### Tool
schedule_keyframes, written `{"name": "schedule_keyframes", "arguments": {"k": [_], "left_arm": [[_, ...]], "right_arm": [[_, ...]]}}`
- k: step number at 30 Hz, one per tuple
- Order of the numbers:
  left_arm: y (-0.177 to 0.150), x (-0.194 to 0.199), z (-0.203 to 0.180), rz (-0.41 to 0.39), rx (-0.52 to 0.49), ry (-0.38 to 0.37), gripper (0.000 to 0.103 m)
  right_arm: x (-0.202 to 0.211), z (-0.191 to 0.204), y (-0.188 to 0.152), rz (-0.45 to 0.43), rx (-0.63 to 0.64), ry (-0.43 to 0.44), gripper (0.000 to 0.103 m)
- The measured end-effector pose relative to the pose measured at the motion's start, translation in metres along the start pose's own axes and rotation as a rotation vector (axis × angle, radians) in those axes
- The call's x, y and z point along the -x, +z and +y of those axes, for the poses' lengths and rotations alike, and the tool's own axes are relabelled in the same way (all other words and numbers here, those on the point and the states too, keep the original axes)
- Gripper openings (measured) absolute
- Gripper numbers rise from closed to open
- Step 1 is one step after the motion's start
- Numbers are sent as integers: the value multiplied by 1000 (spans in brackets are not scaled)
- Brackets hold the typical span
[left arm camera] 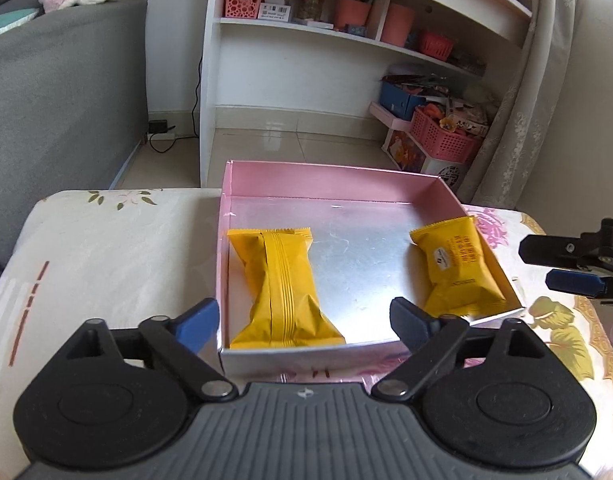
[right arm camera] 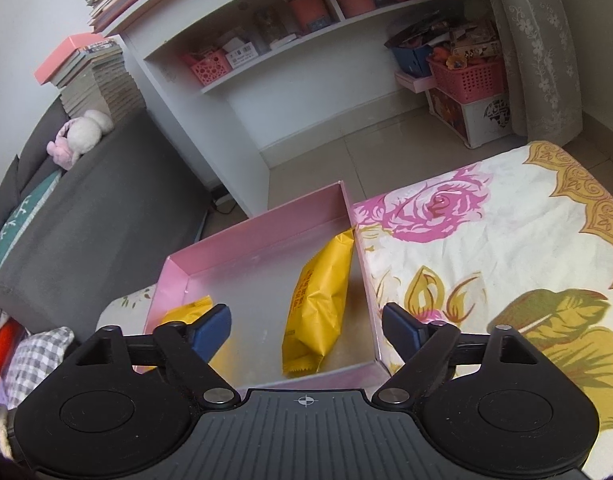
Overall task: Organize snacks
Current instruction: 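Lower both yellow snacks into the pink box and open both grippers, then withdraw both grippers from the box back toward the snack pile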
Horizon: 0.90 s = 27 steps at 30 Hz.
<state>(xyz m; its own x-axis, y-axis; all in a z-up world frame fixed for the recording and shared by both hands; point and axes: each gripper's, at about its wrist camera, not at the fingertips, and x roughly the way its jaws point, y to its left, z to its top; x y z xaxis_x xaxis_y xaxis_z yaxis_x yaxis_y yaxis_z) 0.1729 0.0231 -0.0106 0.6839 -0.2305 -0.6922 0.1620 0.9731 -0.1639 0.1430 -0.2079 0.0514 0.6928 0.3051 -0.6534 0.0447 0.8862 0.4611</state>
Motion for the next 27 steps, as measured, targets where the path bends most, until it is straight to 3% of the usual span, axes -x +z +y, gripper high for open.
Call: {"name": "schedule_keyframes", "arguments": {"k": [7, 16, 27], "left_arm": [[-10, 20, 0, 26, 14, -14, 102], [-40, 42, 9, 47, 33, -8, 103], [-68, 56, -10, 91, -108, -114, 103]], "right_arm": [[28, 12, -12, 12, 46, 0, 94], [47, 20, -49, 30, 146, -29, 96], [52, 11, -87, 28, 338, -128, 96]]}}
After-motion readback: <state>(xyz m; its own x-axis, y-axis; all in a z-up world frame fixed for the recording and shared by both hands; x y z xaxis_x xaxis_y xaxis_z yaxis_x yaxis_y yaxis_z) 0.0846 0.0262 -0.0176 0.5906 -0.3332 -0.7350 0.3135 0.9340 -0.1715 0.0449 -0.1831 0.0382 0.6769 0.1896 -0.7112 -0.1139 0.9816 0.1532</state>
